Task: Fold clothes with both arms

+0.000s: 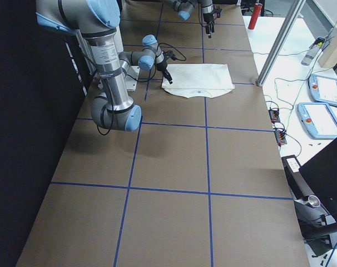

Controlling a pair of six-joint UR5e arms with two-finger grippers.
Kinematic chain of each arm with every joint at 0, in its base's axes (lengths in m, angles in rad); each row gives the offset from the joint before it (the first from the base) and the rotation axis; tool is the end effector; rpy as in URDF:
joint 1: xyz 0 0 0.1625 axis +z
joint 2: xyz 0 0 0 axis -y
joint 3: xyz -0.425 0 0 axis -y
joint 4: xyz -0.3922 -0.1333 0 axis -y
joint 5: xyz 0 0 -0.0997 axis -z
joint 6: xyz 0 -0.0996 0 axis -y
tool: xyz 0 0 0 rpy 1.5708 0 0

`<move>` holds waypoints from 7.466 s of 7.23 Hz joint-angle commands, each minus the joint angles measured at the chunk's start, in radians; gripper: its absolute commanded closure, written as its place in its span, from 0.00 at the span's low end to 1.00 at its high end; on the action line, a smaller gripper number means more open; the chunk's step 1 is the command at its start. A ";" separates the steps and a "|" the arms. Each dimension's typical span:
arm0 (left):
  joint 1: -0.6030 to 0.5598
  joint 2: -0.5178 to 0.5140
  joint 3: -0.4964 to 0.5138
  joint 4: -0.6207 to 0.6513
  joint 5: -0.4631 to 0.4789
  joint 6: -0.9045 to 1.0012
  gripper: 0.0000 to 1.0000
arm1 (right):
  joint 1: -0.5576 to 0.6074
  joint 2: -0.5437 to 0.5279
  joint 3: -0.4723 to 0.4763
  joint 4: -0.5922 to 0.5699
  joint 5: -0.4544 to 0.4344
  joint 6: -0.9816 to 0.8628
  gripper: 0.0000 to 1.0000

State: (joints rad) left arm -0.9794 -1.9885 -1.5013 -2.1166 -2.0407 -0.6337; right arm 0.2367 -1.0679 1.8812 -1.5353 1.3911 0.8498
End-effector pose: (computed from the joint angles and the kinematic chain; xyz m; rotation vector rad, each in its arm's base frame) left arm 0.3018 -0.6077 0.3950 0.4655 0.8620 0.1711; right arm -0.5612 -0.2908 0.2399 0.5431 -0.6777 -0.3775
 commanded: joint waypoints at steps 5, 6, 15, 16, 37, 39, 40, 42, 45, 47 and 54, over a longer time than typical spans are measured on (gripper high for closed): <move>0.001 0.004 -0.003 0.003 -0.001 0.003 0.00 | -0.030 0.000 -0.022 -0.003 -0.001 -0.026 0.81; 0.001 0.005 -0.003 0.003 0.001 0.003 0.00 | -0.030 0.002 -0.021 -0.003 -0.001 -0.026 0.82; 0.004 0.007 0.000 -0.002 0.004 0.002 0.00 | -0.027 -0.136 0.073 0.012 0.008 0.149 0.39; 0.004 0.007 0.000 -0.002 0.004 0.000 0.00 | -0.025 -0.133 0.079 0.014 0.008 0.196 0.00; 0.740 0.122 -0.358 -0.005 0.478 -1.239 0.39 | 0.220 -0.187 0.130 0.414 0.184 0.805 0.00; 0.740 0.111 -0.350 -0.003 0.505 -1.239 0.44 | 0.220 -0.187 0.130 0.414 0.183 0.805 0.00; 0.740 0.084 -0.318 -0.003 0.516 -1.241 0.45 | 0.220 -0.187 0.130 0.414 0.183 0.805 0.00; 0.740 0.079 -0.303 -0.008 0.516 -1.238 0.44 | 0.220 -0.187 0.130 0.416 0.183 0.805 0.00; 0.739 0.083 -0.313 -0.008 0.511 -1.229 0.95 | 0.219 -0.187 0.130 0.414 0.183 0.805 0.00; 0.739 0.085 -0.319 -0.008 0.516 -1.225 1.00 | 0.217 -0.190 0.105 0.414 0.178 0.808 0.00; 0.737 0.089 -0.369 -0.008 0.508 -1.225 1.00 | 0.082 -0.196 0.007 0.279 0.103 0.959 0.32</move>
State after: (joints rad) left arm -0.2418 -1.9044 -1.8651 -2.1246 -1.5303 -1.8592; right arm 0.3415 -1.2663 1.9024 -1.2546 1.5085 1.7933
